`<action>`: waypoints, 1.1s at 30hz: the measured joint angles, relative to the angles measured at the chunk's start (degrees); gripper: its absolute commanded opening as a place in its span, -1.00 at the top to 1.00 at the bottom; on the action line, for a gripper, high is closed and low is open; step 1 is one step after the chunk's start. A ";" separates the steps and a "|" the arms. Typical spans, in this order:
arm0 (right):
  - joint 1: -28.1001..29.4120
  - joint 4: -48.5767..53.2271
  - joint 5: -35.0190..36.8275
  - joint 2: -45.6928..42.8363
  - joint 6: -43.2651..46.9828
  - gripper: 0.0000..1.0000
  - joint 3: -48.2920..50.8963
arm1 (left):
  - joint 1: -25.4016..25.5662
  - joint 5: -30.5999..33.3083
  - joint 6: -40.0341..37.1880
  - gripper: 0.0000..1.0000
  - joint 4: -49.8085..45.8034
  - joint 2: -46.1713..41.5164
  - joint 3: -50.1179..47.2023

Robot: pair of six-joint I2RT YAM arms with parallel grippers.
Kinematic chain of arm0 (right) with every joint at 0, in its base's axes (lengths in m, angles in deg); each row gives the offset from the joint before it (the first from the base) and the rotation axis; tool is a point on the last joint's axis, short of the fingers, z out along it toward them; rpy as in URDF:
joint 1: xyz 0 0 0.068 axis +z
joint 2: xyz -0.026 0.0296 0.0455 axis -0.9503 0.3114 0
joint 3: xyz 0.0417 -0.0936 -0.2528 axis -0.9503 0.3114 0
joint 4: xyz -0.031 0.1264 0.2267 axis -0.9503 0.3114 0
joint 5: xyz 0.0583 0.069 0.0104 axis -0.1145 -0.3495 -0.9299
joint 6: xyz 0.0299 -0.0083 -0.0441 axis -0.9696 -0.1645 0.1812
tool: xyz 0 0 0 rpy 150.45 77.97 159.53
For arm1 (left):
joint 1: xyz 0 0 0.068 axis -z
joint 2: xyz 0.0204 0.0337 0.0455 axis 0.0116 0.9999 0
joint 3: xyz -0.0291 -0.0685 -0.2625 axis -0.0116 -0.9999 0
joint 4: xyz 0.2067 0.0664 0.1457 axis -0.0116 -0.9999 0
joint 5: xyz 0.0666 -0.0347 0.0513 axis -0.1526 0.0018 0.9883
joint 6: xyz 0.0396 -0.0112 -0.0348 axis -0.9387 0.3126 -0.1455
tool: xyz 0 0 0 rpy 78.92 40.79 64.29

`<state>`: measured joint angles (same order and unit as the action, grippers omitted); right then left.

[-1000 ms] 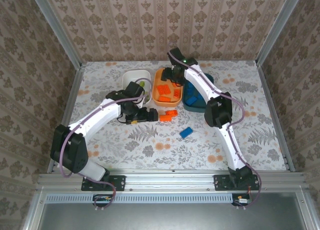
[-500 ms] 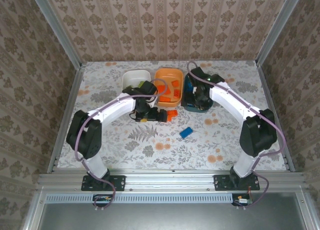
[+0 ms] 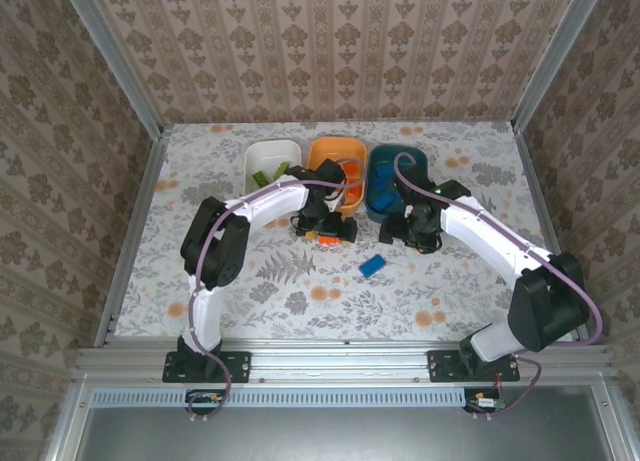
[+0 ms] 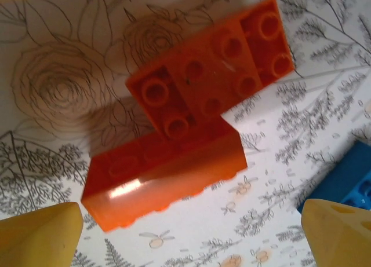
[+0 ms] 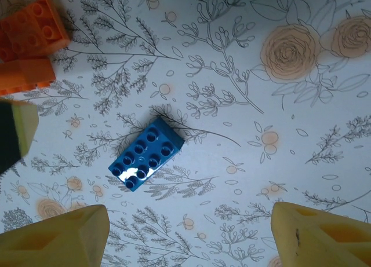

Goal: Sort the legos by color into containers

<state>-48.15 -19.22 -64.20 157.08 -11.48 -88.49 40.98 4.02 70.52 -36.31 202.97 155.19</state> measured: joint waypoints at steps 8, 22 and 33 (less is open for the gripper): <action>0.02 -0.42 -2.78 -0.15 0.33 -0.54 4.61 | 0.09 1.62 -0.15 -0.59 -2.75 3.78 3.15; 5.01 -1.55 -4.63 7.76 3.08 -0.80 4.31 | 0.26 2.45 0.04 0.01 -4.11 4.83 4.07; 11.23 0.74 -2.47 19.85 5.31 -0.80 -6.21 | -1.33 2.43 -0.28 0.01 -3.34 -0.72 -3.15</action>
<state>-36.92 -18.48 -66.67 176.93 -6.17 -94.69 39.65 6.44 70.24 -39.65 202.24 152.04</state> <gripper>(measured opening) 0.898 0.476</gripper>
